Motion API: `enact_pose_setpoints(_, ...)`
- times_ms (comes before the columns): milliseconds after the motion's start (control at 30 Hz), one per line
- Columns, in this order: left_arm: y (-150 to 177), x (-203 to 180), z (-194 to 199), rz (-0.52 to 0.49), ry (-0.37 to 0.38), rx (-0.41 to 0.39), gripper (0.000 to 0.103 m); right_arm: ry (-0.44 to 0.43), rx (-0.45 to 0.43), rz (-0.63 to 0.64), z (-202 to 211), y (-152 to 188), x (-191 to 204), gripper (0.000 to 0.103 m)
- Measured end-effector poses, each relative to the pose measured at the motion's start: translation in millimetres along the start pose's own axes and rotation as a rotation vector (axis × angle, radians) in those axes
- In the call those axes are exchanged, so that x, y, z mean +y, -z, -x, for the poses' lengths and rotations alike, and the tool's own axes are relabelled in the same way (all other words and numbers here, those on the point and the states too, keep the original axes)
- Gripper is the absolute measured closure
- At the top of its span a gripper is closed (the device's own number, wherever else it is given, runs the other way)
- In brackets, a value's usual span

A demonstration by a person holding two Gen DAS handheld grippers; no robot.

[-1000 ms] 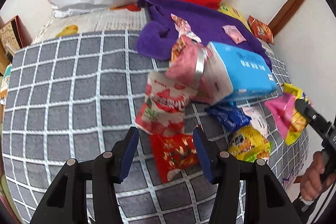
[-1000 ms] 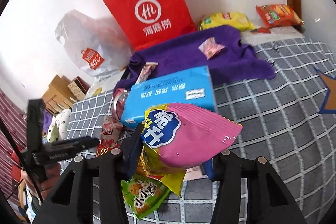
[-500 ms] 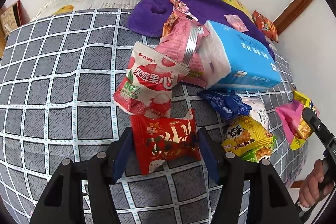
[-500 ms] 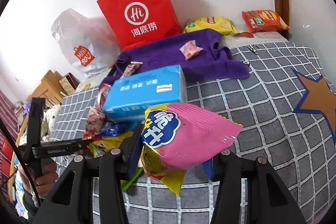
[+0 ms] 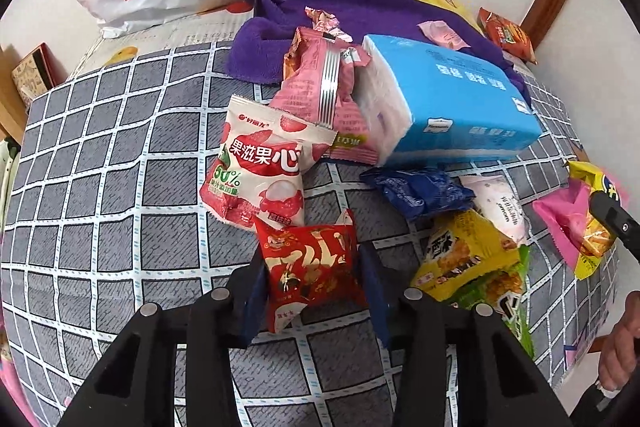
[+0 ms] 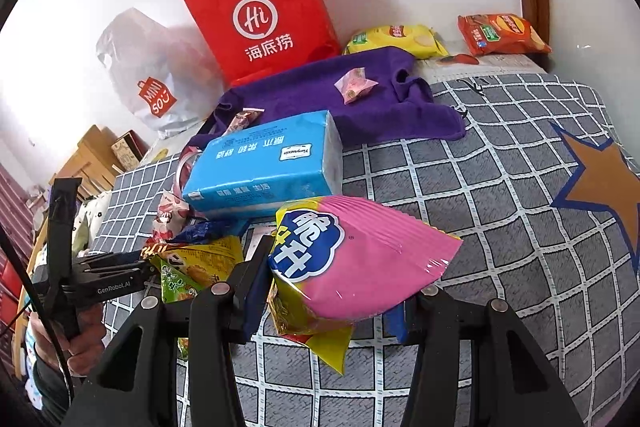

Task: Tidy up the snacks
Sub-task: 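Grasp the red wrapped candy with the left tool while the right tool holds the crisp bag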

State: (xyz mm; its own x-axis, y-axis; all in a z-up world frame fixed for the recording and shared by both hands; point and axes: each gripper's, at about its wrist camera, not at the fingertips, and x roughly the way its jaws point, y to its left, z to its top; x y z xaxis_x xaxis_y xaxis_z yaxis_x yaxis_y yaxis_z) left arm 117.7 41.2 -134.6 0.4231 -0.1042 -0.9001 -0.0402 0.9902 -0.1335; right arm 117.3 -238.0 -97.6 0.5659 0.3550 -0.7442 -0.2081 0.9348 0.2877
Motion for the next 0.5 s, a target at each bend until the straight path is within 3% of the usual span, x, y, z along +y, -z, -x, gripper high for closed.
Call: enact_pose_setpoints(500,-3,0,51,-0.009,0.077,-0.062,0.062,0.013,-0.038,0.024,18,-14,8,0.054)
